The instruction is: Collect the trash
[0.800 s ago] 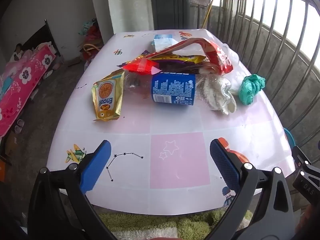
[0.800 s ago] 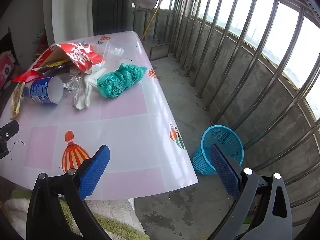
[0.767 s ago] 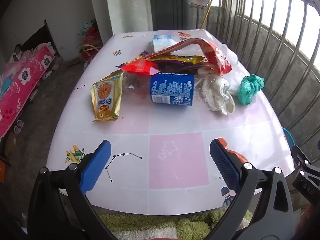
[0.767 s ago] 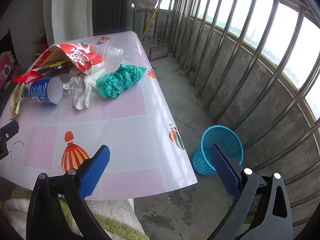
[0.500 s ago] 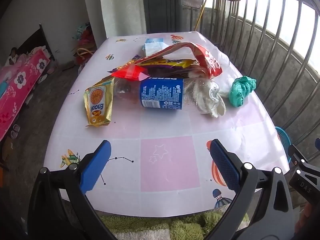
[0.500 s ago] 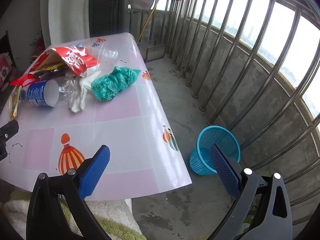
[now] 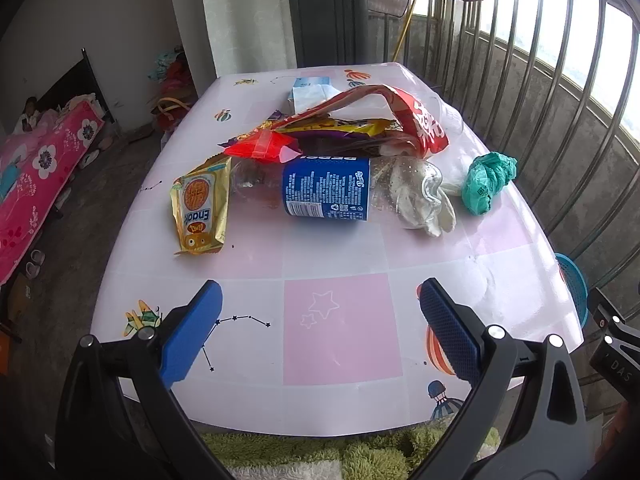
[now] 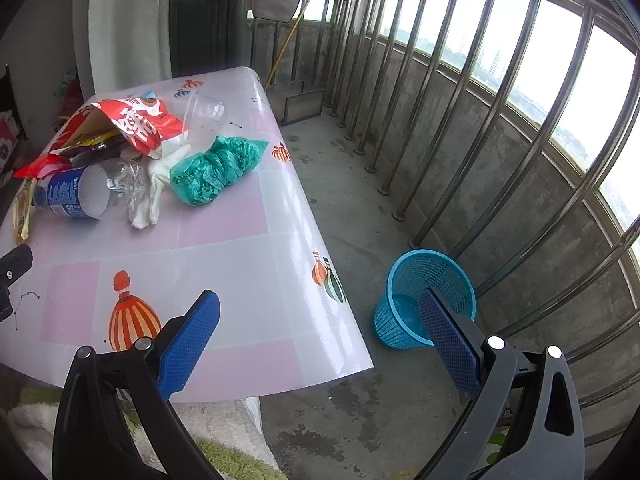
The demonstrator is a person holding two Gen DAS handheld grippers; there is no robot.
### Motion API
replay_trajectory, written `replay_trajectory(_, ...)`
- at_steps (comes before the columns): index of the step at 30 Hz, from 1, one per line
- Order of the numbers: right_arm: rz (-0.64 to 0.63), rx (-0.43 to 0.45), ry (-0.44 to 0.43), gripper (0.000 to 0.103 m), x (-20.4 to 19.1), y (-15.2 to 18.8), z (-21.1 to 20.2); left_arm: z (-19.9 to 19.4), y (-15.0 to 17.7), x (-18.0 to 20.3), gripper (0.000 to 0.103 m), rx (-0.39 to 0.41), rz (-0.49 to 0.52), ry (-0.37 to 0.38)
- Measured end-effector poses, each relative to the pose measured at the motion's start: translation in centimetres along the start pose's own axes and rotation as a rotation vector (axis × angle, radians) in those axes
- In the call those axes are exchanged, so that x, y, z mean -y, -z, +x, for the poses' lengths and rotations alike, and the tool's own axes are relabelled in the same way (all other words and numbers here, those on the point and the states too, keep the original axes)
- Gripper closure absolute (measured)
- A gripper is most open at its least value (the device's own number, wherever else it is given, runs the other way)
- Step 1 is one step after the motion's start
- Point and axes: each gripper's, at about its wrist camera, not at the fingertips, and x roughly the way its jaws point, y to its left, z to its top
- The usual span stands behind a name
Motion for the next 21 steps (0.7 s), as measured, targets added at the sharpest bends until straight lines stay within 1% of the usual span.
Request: replay_trajectory(21, 0.007, 0.007, 0.007, 0.006, -0.16, -0.18, -0.21, -0.03, 0.0, -0.75, 0.008, 0.001, -0.028, -0.016)
